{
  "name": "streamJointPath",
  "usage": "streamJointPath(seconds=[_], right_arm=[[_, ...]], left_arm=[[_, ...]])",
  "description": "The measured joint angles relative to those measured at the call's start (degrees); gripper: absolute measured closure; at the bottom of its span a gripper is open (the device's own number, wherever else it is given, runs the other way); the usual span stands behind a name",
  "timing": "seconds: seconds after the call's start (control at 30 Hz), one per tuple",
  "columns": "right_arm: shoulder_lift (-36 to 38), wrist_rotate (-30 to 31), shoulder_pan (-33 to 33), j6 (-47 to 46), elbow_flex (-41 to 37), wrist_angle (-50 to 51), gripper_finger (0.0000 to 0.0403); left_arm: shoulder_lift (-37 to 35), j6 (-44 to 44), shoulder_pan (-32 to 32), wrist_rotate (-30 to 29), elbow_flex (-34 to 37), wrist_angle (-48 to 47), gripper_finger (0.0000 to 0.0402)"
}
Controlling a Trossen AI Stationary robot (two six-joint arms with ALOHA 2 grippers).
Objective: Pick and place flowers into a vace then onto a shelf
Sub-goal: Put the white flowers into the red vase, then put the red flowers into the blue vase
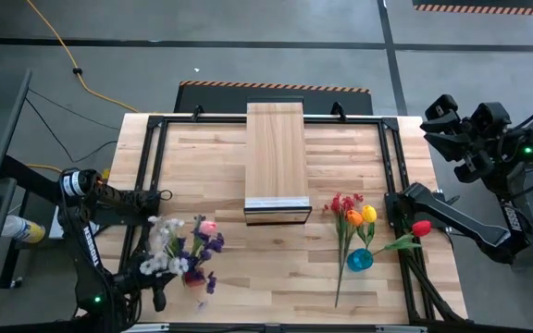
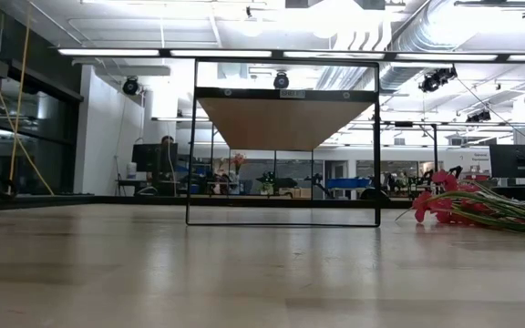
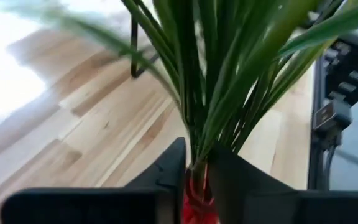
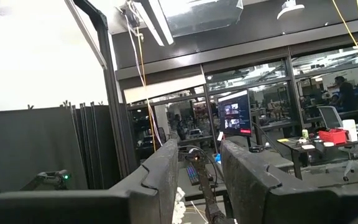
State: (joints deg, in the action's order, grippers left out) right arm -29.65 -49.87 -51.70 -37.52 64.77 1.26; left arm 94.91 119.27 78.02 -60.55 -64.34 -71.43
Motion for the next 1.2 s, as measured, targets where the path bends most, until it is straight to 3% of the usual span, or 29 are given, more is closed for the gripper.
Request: streamJointPath(seconds=[0.23, 0.6, 1.2], right_arm=[[0.0, 0.0, 0.0, 0.0, 0.0, 0.0, 0.0289], [0.0, 0.0, 0.0, 0.0, 0.0, 0.5, 0.0289], [0.0, -0.4, 0.0, 0.0, 0.0, 0.5, 0.0289]], left_arm=[[0.0, 0.1, 0.0, 1.6, 0.0, 1.7, 0.0258], [0.0, -2.0, 0.0, 3.6, -1.7, 4.5, 0.0268], [0.0, -2.0, 0.1, 19.0, -8.6, 7.8, 0.0268]])
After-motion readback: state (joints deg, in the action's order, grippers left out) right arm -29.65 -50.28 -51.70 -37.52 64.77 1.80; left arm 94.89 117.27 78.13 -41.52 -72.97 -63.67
